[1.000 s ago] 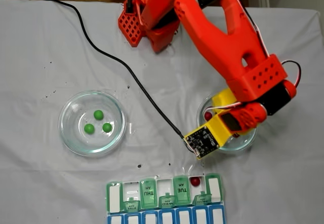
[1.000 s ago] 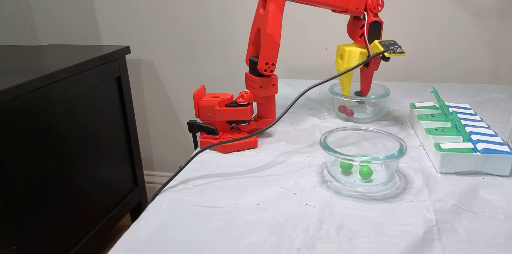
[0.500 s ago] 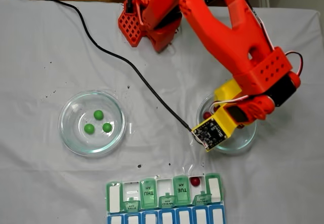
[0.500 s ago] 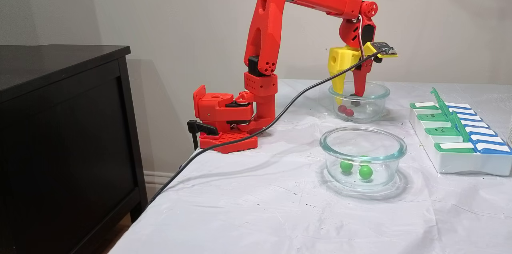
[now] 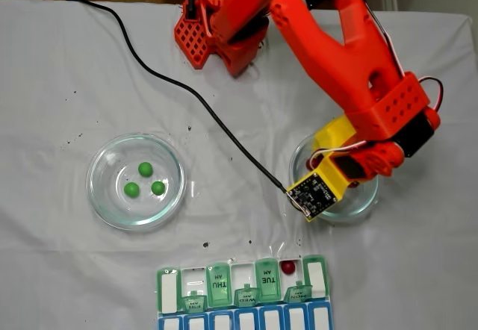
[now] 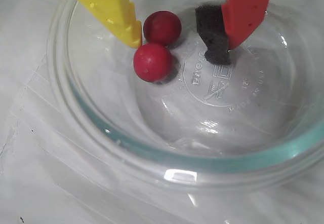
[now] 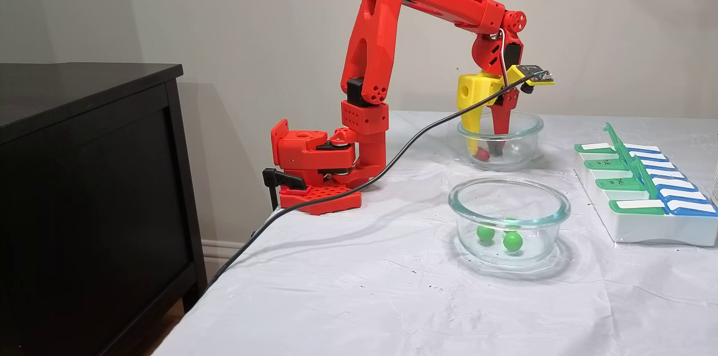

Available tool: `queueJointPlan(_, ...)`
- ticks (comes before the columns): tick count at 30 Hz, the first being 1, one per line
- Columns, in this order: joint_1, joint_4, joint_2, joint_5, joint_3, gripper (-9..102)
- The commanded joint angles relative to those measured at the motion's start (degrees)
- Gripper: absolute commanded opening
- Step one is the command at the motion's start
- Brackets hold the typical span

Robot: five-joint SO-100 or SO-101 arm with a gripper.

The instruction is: Sort medicines into box.

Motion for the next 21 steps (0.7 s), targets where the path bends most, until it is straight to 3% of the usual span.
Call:
queueJointPlan(1, -2.0, 0.8, 1.2, 0.3, 0.1, 20)
queueJointPlan(21, -7.5, 2.4, 2.4, 2.2, -2.4, 21)
